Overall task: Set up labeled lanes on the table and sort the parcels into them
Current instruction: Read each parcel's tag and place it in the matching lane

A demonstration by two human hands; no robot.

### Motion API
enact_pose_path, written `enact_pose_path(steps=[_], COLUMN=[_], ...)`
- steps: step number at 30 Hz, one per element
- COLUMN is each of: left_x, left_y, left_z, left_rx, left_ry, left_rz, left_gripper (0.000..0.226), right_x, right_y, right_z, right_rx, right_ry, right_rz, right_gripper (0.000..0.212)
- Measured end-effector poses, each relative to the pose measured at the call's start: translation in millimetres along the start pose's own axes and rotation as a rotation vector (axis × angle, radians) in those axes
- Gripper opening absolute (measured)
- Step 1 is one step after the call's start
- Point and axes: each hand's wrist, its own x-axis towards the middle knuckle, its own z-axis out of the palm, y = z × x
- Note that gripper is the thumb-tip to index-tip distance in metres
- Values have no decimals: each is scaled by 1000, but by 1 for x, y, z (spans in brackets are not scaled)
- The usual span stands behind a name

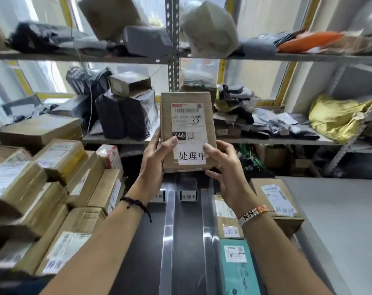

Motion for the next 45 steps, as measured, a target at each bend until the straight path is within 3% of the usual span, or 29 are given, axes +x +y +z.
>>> enact_pose_path(steps=[4,6,9,12,14,17,20,23,29,37,43,45], left_x=[-9,-9,-8,-10,-12,-14,-17,-24,-32,-32,-31,-30], left_y=[-41,-59,-90,-121,-138,-165,-198,-227,-250,-257,-254,-252], left_z=[-24,-29,-34,-40,-49,-62,-73,-77,-76,-79,-76,-76], left_rx=[-1,-9,24,112,147,216,464,535,625,625,648,651], left_ry=[-5,-34,-16,-39,-91,-90,-10,-11,-50,-93,-85,-76], left_rz=[-92,-117,-158,-263,-329,-395,-574,-702,-740,-753,-739,-730], left_gripper=[60,70,79,112,110,81,87,77,37,41,39,31], right_x=[16,27,41,53,59,67,73,82,99,101,103,102], right_y=[16,22,39,61,75,104,141,177,230,268,266,259], right_z=[21,34,57,65,57,41,33,30,27,25,26,28], right_rx=[-190,-432,-879,-1101,-1087,-1083,-1160,-1204,-1264,-1180,-1136,-1166], right_ry=[55,90,171,236,255,278,265,216,149,15,21,36], right_rz=[-84,-147,-77,61,145,247,312,395,495,583,583,510], right_gripper=[111,116,122,128,127,123,121,117,116,92,86,86])
